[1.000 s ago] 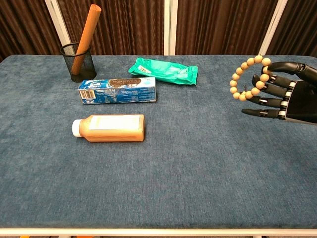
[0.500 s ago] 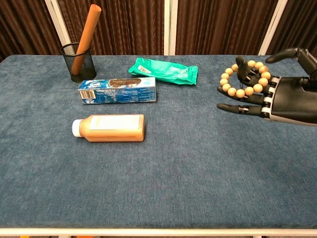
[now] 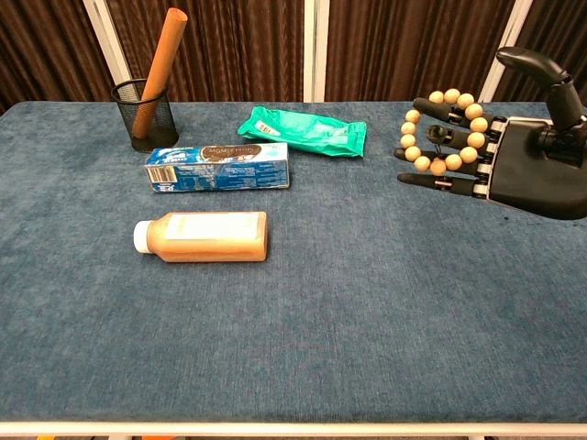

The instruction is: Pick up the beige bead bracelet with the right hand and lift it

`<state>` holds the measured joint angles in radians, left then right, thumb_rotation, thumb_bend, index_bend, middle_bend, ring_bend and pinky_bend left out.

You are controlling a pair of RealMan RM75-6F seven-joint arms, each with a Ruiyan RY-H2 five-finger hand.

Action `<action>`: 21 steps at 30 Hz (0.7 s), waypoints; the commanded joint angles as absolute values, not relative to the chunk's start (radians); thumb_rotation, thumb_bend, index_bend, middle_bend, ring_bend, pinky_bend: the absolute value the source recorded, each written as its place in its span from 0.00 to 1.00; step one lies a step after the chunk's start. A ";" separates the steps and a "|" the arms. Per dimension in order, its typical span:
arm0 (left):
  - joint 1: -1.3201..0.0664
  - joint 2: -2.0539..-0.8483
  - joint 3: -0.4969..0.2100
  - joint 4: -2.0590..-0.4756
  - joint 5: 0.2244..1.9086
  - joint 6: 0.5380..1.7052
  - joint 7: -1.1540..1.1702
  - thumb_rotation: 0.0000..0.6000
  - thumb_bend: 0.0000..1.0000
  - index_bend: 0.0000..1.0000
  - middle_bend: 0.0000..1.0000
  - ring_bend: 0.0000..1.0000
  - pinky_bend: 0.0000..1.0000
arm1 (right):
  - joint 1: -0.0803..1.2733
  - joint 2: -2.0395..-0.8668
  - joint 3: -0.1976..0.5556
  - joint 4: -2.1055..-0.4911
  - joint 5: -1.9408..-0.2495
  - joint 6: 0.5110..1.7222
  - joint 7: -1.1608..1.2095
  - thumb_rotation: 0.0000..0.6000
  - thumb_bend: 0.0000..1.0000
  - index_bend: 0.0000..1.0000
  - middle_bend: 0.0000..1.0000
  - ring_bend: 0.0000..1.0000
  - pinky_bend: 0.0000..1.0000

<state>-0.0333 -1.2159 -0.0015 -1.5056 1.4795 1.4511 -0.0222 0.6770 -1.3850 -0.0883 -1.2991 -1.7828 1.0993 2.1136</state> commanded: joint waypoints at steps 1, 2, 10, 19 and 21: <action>-0.035 -1.215 -0.002 -1.508 1.477 1.449 -0.020 1.00 0.00 0.16 0.16 0.06 0.00 | 0.632 -1.441 -0.016 -1.362 -1.600 1.054 1.697 0.47 0.16 0.45 0.62 0.31 0.00; -0.035 -1.215 -0.003 -1.509 1.476 1.448 -0.019 1.00 0.00 0.16 0.16 0.06 0.00 | 0.629 -1.445 -0.010 -1.371 -1.585 1.051 1.677 0.47 0.16 0.47 0.63 0.32 0.00; -0.038 -1.217 -0.002 -1.505 1.468 1.438 -0.019 1.00 0.00 0.16 0.16 0.06 0.00 | 0.627 -1.480 0.023 -1.372 -1.527 1.026 1.577 0.47 0.11 0.57 0.68 0.35 0.00; -0.039 -1.222 -0.001 -1.495 1.461 1.430 -0.027 1.00 0.00 0.16 0.16 0.06 0.00 | 0.633 -1.526 0.046 -1.337 -1.520 1.016 1.543 0.47 0.37 0.58 0.68 0.36 0.00; -0.039 -1.223 -0.001 -1.492 1.460 1.429 -0.030 1.00 0.00 0.16 0.16 0.06 0.00 | 0.634 -1.535 0.049 -1.329 -1.521 1.016 1.538 0.46 0.41 0.58 0.68 0.36 0.00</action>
